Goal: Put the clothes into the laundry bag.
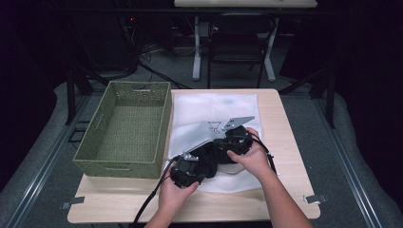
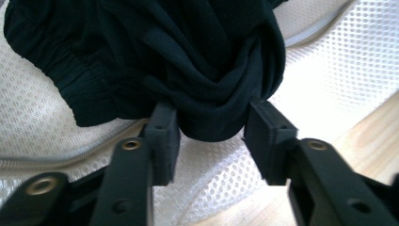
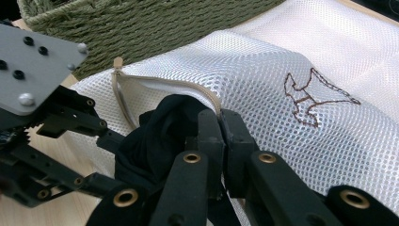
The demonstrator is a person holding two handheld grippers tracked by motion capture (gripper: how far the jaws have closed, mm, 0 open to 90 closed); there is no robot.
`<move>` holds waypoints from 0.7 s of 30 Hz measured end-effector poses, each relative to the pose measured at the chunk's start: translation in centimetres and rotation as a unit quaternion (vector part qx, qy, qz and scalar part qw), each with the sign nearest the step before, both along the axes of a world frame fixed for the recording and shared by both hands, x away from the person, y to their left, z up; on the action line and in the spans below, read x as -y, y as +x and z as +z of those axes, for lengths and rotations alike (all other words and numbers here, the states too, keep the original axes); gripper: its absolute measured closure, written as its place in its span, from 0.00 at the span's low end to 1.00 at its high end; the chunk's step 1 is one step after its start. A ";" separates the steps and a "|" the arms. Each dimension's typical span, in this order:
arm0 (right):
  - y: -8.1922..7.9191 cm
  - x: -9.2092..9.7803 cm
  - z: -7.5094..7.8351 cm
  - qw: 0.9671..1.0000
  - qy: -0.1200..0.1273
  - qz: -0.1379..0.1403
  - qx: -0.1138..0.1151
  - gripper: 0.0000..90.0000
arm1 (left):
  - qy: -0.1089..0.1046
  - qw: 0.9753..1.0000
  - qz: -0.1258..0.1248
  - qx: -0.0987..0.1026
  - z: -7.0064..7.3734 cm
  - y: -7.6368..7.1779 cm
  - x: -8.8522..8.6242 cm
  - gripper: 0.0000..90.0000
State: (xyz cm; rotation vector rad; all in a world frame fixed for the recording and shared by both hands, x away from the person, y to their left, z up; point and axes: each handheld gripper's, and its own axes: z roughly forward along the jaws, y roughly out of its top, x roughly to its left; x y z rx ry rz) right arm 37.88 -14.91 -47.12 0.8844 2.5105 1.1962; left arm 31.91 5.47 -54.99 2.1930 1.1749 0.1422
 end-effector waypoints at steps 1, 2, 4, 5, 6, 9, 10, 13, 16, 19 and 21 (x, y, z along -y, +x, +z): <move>0.0 0.0 0.0 1.000 0.000 0.000 0.000 0.98 | 0.000 1.000 0.000 0.000 0.0 0.0 0.0 0.68; 0.0 0.0 0.0 1.000 -0.001 0.001 0.001 0.98 | 0.001 1.000 0.000 0.003 0.0 0.1 0.0 0.72; 0.0 0.0 0.0 1.000 -0.001 0.001 0.001 0.98 | -0.001 1.000 0.002 0.006 0.0 0.1 0.1 0.76; 0.0 0.0 0.0 1.000 -0.001 0.001 0.001 0.98 | -0.002 1.000 0.003 0.007 0.0 0.1 0.1 0.78; 0.0 0.0 0.0 1.000 -0.001 0.001 0.001 0.98 | -0.003 1.000 0.002 0.008 0.1 0.1 0.1 0.79; 0.0 0.0 0.0 1.000 -0.001 0.002 0.001 0.98 | -0.001 1.000 0.002 0.008 0.2 0.2 0.1 0.82; 0.0 0.0 0.0 1.000 0.000 0.002 0.000 0.98 | -0.002 1.000 0.001 0.008 0.2 0.2 0.1 0.82; 0.0 0.0 0.0 1.000 -0.001 0.002 0.001 0.98 | -0.002 1.000 0.001 0.009 0.3 0.2 0.1 0.84; 0.0 0.0 0.0 1.000 0.000 0.002 0.000 0.98 | -0.002 1.000 0.001 0.010 0.5 0.3 0.1 0.85; 0.0 0.0 0.0 1.000 -0.001 0.002 0.000 0.98 | 0.000 1.000 -0.003 0.013 0.8 0.4 0.2 0.85; 0.0 0.0 0.0 1.000 -0.001 0.002 0.000 0.98 | -0.005 1.000 0.000 0.014 1.0 0.5 0.2 0.86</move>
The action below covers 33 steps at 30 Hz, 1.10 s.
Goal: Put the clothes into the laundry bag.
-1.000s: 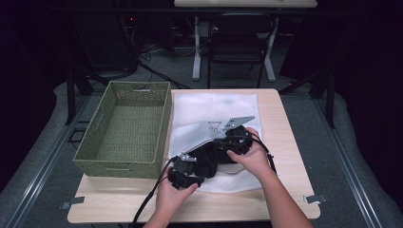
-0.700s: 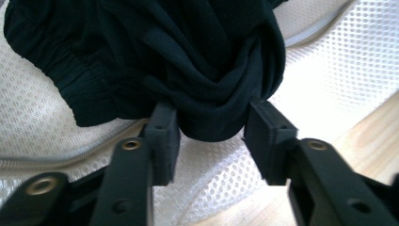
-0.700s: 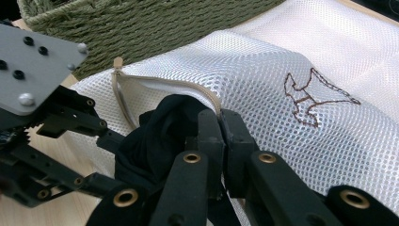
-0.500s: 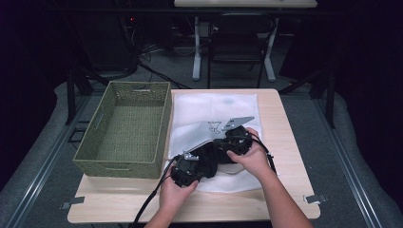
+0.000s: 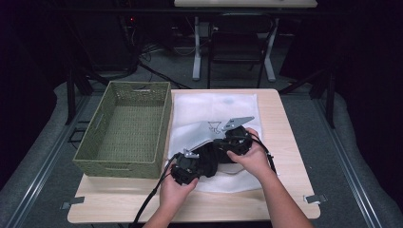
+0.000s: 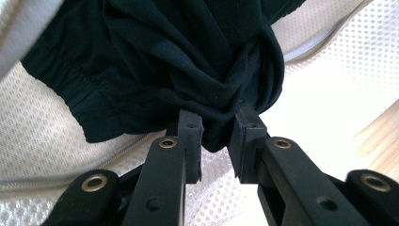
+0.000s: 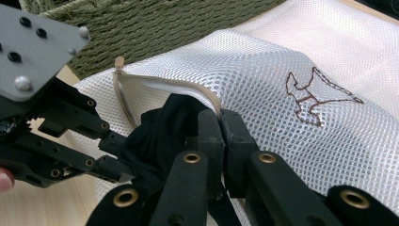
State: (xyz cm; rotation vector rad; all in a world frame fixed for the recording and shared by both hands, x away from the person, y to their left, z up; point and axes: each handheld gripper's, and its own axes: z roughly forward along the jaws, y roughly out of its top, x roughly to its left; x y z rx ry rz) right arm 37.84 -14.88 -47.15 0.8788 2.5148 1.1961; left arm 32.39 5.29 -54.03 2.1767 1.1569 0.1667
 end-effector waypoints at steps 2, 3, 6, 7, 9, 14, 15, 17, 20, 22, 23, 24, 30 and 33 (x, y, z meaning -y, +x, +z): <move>0.0 0.0 0.0 1.000 0.000 0.000 0.000 0.98 | 0.000 1.000 -0.001 -0.002 0.1 0.0 0.0 0.86; 0.0 0.0 0.0 1.000 0.000 0.000 0.000 0.98 | 0.000 1.000 -0.001 0.000 0.2 0.1 0.0 0.86; 0.0 0.0 0.0 1.000 0.000 0.001 0.000 0.98 | 0.001 1.000 -0.003 0.000 0.5 0.3 0.1 0.86; 0.0 0.0 0.0 1.000 0.000 0.002 0.000 0.98 | 0.002 1.000 -0.004 0.002 0.7 0.5 0.2 0.86; 0.0 -0.1 0.0 1.000 0.000 0.002 0.000 0.98 | 0.001 1.000 -0.003 0.002 0.9 0.6 0.3 0.86; 0.0 0.0 0.0 1.000 0.001 0.002 0.000 0.98 | 0.001 1.000 0.000 0.004 1.2 1.5 0.7 0.86; 0.0 0.0 0.0 1.000 0.001 0.003 0.001 0.98 | 0.002 1.000 0.000 0.004 1.2 1.7 0.7 0.87; -0.1 -0.1 0.0 1.000 0.000 0.003 0.000 0.98 | -0.002 1.000 0.004 0.002 1.2 2.0 0.8 0.87; -0.1 -0.1 0.0 1.000 0.000 0.002 -0.001 0.98 | 0.001 1.000 0.003 0.003 1.3 2.3 0.9 0.87; -0.1 -0.1 0.0 1.000 0.000 0.002 0.000 0.98 | 0.001 1.000 0.006 0.001 1.3 2.5 1.1 0.87; -0.1 -0.1 0.0 1.000 0.000 0.002 0.000 0.98 | 0.004 1.000 0.004 0.003 1.3 2.7 1.2 0.87; -0.1 -0.1 0.0 1.000 0.001 0.002 0.000 0.98 | 0.000 1.000 0.008 0.003 1.3 2.8 1.3 0.87; -0.1 -0.1 0.0 1.000 0.000 0.004 0.001 0.98 | -0.001 1.000 0.014 0.004 1.3 3.4 1.5 0.87; -0.1 -0.2 0.0 1.000 0.000 0.005 0.001 0.98 | -0.005 1.000 0.021 0.006 1.2 3.8 1.4 0.87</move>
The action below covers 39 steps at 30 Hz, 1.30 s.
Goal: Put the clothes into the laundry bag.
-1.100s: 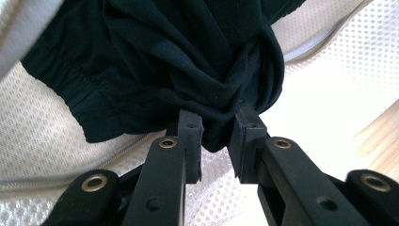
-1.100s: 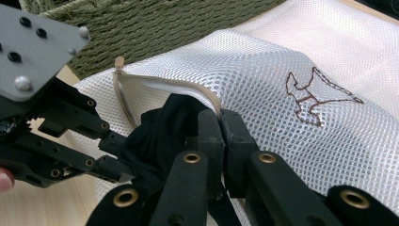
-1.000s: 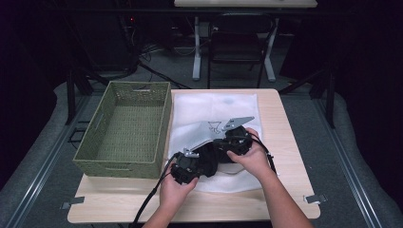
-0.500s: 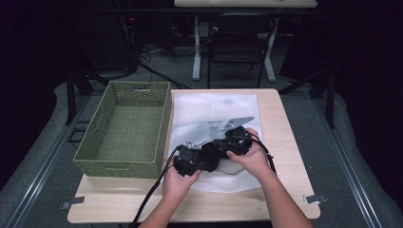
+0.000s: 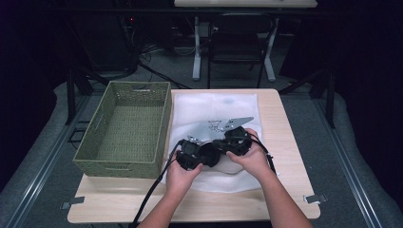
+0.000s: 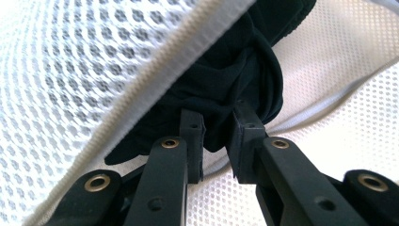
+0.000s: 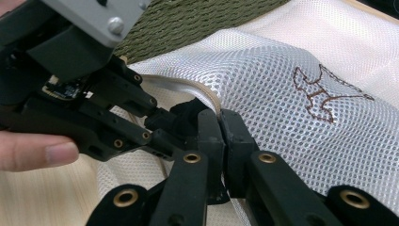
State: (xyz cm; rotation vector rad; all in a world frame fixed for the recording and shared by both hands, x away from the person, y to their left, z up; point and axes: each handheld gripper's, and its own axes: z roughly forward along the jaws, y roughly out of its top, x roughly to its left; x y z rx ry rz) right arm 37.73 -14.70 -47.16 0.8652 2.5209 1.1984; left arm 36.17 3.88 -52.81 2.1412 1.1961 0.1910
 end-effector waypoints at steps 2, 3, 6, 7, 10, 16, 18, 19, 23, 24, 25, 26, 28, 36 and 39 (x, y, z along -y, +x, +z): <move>0.0 0.0 0.0 1.000 0.000 0.000 0.000 0.98 | -0.001 1.000 0.001 0.000 0.0 0.1 0.0 0.87; 0.0 0.0 0.0 1.000 -0.001 0.000 0.000 0.98 | -0.002 1.000 0.005 0.000 -0.1 0.2 0.0 0.87; 0.0 0.0 0.0 1.000 -0.001 0.001 0.000 0.98 | -0.005 1.000 0.010 -0.002 -0.3 0.5 0.0 0.87; 0.0 0.0 0.0 1.000 -0.001 0.001 0.000 0.98 | -0.005 1.000 0.010 -0.002 -0.3 0.5 0.0 0.87; 0.0 0.0 0.0 1.000 -0.002 0.000 -0.001 0.98 | -0.001 1.000 0.014 0.000 -0.5 0.7 -0.1 0.86; 0.0 -0.1 -0.1 1.000 -0.002 0.000 -0.002 0.98 | -0.002 1.000 0.021 0.000 -0.6 0.9 -0.2 0.86; 0.0 -0.1 -0.1 1.000 -0.002 0.000 -0.003 0.98 | -0.001 1.000 0.024 0.002 -0.6 1.0 -0.2 0.86; 0.0 -0.1 -0.1 1.000 -0.003 0.000 -0.003 0.98 | -0.001 1.000 0.024 0.002 -0.6 1.0 -0.2 0.86; 0.0 -0.1 -0.1 1.000 -0.003 0.000 -0.003 0.98 | -0.005 0.999 0.031 0.005 -0.7 1.1 -0.2 0.86; 0.0 -0.1 -0.2 1.000 -0.004 0.000 -0.003 0.98 | -0.004 0.999 0.032 0.006 -0.8 1.2 -0.2 0.86; 0.0 -0.1 -0.2 1.000 -0.004 0.000 -0.003 0.98 | -0.004 0.999 0.032 0.006 -0.8 1.2 -0.2 0.86; 0.0 -0.1 -0.1 1.000 -0.005 0.000 -0.002 0.98 | -0.003 0.999 0.032 0.006 -0.8 1.2 -0.2 0.86; 0.0 -0.1 -0.1 1.000 -0.004 0.000 -0.002 0.98 | -0.009 0.999 0.036 0.006 -0.7 1.2 -0.2 0.86; 0.0 -0.1 -0.2 1.000 -0.005 0.000 -0.002 0.98 | -0.003 0.999 0.034 0.010 -0.8 1.3 -0.2 0.84; 0.0 0.0 -0.2 1.000 -0.003 -0.001 -0.002 0.98 | -0.005 0.999 0.033 0.014 -0.8 0.8 -0.4 0.80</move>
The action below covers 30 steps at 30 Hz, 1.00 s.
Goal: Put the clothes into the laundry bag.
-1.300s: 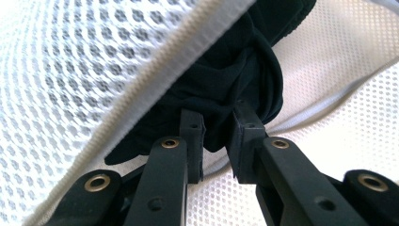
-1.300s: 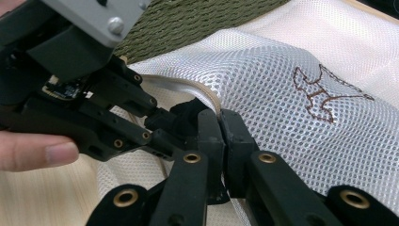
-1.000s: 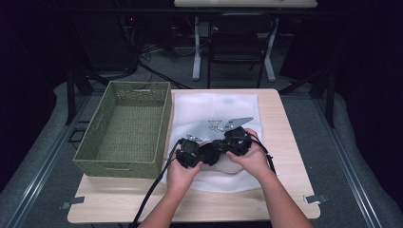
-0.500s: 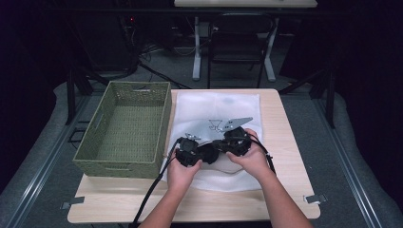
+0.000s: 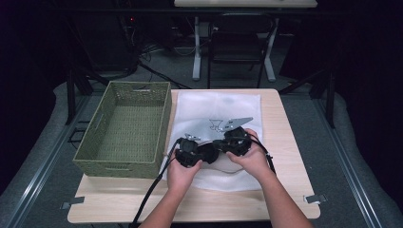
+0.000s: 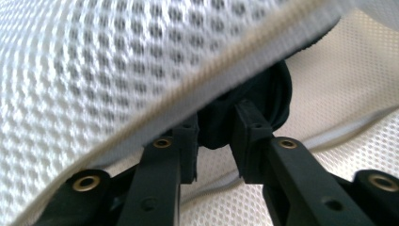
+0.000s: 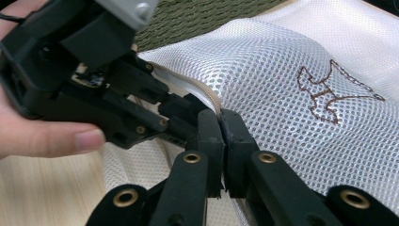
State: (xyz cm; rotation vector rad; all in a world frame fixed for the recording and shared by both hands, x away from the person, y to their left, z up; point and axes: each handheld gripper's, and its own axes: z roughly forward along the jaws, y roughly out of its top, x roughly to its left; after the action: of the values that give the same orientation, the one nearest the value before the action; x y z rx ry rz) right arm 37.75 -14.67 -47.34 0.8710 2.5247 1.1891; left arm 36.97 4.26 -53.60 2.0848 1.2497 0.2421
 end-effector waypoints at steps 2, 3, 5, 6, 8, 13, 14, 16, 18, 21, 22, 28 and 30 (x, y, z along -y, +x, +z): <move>0.0 0.1 0.0 1.000 0.002 -0.001 0.000 0.98 | -0.002 1.000 -0.003 0.001 0.1 -0.3 -0.2 0.76; 0.1 0.1 0.0 1.000 0.002 0.000 0.000 0.98 | -0.012 1.000 -0.002 0.002 0.3 -0.7 -0.4 0.75; 0.1 0.1 0.0 1.000 0.001 0.000 0.000 0.98 | -0.015 1.000 -0.003 0.008 0.4 -1.1 -0.6 0.74; 0.1 0.1 0.0 1.000 0.001 0.000 0.000 0.98 | -0.017 1.000 -0.004 0.012 0.5 -1.3 -0.7 0.73; 0.1 0.1 0.0 1.000 0.001 -0.001 0.000 0.98 | -0.021 1.000 -0.006 0.010 0.6 -1.5 -0.7 0.72; 0.1 0.1 -0.1 1.000 0.000 -0.001 0.000 0.98 | -0.021 0.999 -0.016 0.019 1.0 -2.6 -1.0 0.71; 0.1 0.1 -0.1 1.000 0.000 -0.001 0.000 0.98 | -0.021 0.999 -0.015 0.020 0.9 -2.7 -0.9 0.71; 0.1 0.1 -0.1 1.000 0.001 -0.001 0.000 0.98 | -0.020 0.999 -0.017 0.019 0.9 -2.9 -0.9 0.71; 0.1 0.1 -0.1 1.000 0.001 -0.001 0.000 0.98 | -0.020 0.999 -0.019 0.020 0.6 -3.2 -0.9 0.70; 0.1 0.1 -0.1 1.000 0.000 -0.001 0.000 0.98 | -0.017 1.000 -0.018 0.016 0.3 -3.3 -1.0 0.70; 0.1 0.1 -0.1 1.000 0.000 -0.001 0.000 0.98 | -0.017 1.000 -0.017 0.014 0.1 -3.4 -1.0 0.70; 0.1 0.1 -0.1 1.000 0.000 -0.001 -0.001 0.98 | -0.014 1.000 -0.017 0.005 -0.5 -3.3 -0.9 0.72; 0.1 0.0 -0.1 1.000 0.000 -0.001 -0.001 0.98 | -0.014 1.000 -0.016 0.001 -0.8 -3.3 -0.8 0.71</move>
State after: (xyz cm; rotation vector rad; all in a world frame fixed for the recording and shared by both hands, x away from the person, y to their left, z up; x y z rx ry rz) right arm 37.81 -14.72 -47.43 0.8738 2.5250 1.1871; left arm 33.70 5.10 -54.37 2.0776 1.2117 0.2106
